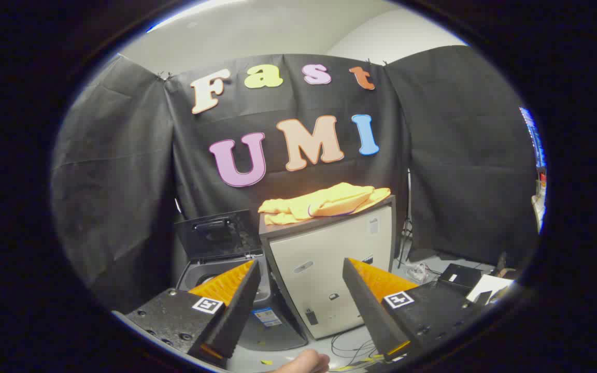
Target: Put the clothes into the washing machine and then close the washing machine lid.
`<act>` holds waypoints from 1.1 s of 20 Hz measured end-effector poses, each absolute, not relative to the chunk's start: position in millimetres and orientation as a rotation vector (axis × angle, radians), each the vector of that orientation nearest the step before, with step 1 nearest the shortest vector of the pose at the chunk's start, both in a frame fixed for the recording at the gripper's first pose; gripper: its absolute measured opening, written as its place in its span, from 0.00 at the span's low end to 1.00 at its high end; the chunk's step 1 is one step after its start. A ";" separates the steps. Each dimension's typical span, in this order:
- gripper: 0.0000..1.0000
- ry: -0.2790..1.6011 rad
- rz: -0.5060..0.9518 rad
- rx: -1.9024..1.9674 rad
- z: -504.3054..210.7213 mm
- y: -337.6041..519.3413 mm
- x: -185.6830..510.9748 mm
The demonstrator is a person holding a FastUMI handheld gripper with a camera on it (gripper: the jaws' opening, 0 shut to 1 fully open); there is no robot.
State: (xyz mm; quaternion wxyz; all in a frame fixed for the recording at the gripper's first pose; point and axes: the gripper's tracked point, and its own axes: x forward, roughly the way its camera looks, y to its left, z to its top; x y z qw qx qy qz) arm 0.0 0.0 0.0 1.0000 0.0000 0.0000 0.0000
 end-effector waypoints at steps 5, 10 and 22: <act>0.97 -0.011 0.011 -0.010 3.5 -0.9 1.2; 0.97 -0.009 0.020 -0.012 4.8 -1.6 2.3; 0.97 -0.011 0.050 -0.061 59.3 9.6 61.9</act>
